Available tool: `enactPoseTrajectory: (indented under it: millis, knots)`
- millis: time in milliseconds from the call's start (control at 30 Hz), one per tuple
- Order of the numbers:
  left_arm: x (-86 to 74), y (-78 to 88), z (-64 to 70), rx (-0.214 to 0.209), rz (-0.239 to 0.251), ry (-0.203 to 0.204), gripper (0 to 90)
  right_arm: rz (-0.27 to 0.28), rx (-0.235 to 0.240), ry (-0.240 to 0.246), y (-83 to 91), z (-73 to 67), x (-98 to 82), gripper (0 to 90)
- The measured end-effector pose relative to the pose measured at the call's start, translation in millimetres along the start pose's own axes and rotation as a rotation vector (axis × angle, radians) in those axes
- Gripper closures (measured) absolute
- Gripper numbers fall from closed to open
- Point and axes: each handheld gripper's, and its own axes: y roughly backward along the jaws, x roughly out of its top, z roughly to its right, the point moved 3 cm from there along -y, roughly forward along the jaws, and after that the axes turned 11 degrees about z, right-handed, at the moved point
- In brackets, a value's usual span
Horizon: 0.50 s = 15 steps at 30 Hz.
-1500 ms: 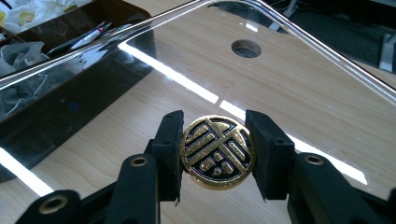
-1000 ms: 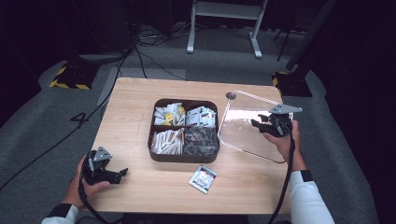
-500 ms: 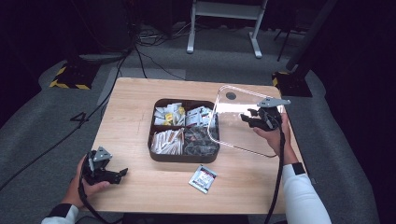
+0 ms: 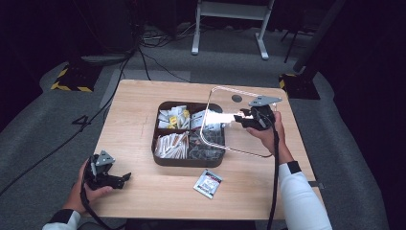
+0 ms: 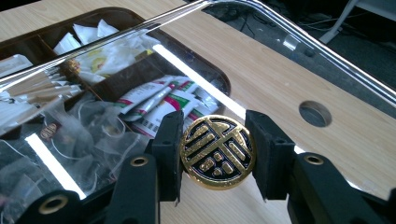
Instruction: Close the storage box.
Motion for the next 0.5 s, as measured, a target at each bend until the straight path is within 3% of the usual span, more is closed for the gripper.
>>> enactPoseTrajectory:
  millis: [500]
  knots:
    - [-0.1,0.1,0.1,0.001,0.000,0.002,0.5,-0.018,0.071,0.028,-36.7,-31.5,13.0,59.6]
